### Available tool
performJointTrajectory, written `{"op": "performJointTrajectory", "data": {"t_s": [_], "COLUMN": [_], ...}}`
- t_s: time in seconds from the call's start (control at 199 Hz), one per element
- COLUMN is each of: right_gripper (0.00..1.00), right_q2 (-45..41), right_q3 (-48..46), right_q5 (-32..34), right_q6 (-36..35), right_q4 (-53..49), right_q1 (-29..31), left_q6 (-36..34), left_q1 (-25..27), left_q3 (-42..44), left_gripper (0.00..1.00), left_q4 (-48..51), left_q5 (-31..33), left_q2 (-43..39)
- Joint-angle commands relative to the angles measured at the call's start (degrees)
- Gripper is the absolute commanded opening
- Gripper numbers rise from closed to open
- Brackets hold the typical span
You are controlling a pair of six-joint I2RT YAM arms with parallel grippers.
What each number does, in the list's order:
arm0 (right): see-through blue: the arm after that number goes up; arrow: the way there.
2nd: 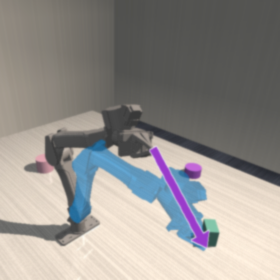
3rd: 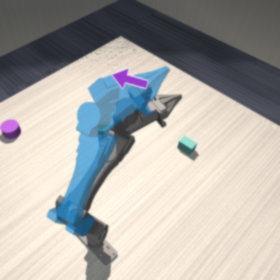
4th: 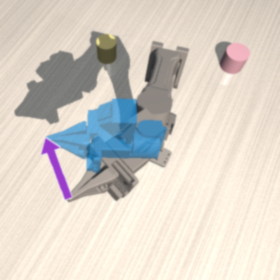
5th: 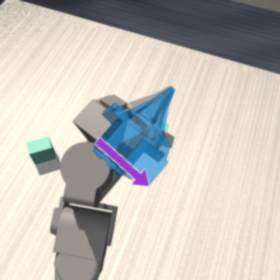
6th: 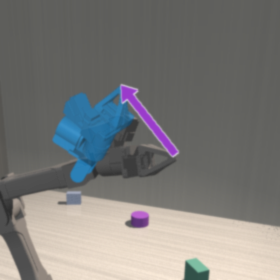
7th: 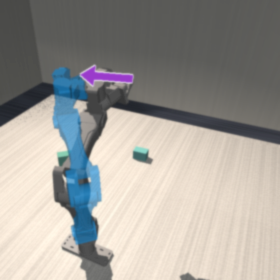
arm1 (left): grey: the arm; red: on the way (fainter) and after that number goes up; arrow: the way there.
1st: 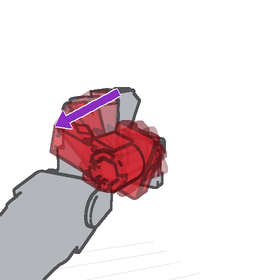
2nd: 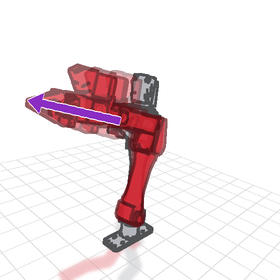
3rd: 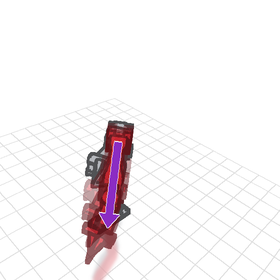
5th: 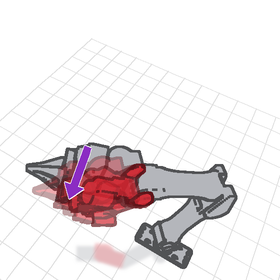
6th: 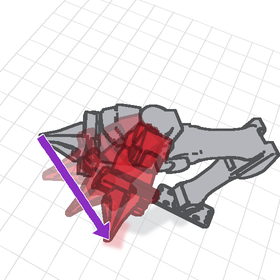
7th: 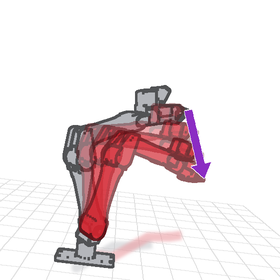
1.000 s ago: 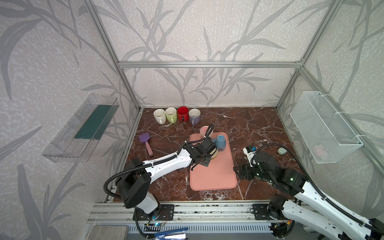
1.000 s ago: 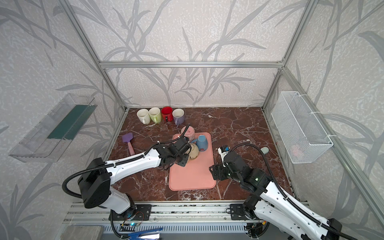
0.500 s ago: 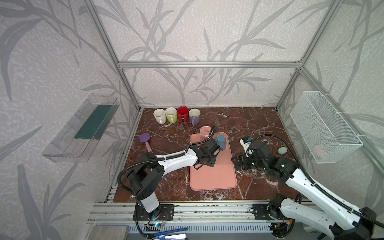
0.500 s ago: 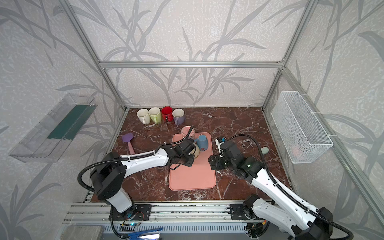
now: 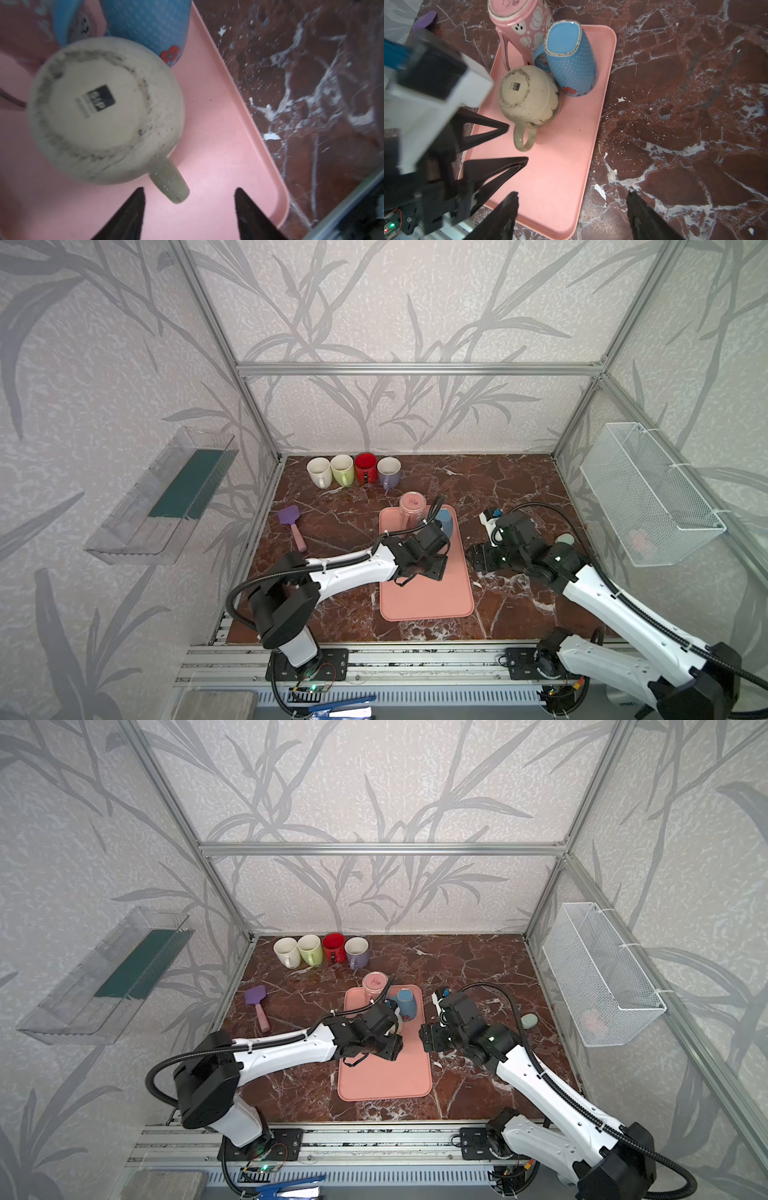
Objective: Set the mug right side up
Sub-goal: 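Withdraw the left gripper while the right gripper moves over the pink mug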
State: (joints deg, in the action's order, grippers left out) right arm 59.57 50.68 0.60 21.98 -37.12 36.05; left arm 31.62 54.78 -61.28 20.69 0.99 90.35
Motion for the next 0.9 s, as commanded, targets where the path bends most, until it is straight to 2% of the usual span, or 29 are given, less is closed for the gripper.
{"op": "performJointTrajectory", "data": {"t_s": [0.0,0.136,0.291,0.477,0.688,0.899], "right_gripper": [0.81,0.81,0.81,0.81,0.80,0.80], "right_q2": [1.9,5.7,11.8,21.4,32.6,44.3], "right_q3": [3.2,5.4,10.4,19.2,28.9,38.5], "right_q5": [4.2,6.8,9.0,11.4,15.6,17.0], "right_q6": [-0.2,0.7,0.6,0.6,5.7,11.4], "right_q4": [-1.9,-1.8,-1.9,-2.5,0.2,-0.3], "right_q1": [2.8,6.4,9.2,11.7,13.9,15.1], "left_q6": [-0.1,-0.8,-1.6,-0.9,-0.2,3.0], "left_q1": [0.1,-0.1,-2.1,-5.1,-6.3,-6.4], "left_q3": [2.5,8.0,11.3,14.7,16.3,15.5], "left_gripper": [0.76,0.78,0.79,0.79,0.79,0.80], "left_q4": [1.5,0.7,5.4,10.7,19.0,23.8], "left_q5": [4.3,9.7,14.8,17.3,21.2,20.6], "left_q2": [-9.2,-20.5,-31.0,-40.2,-50.4,-56.3]}}
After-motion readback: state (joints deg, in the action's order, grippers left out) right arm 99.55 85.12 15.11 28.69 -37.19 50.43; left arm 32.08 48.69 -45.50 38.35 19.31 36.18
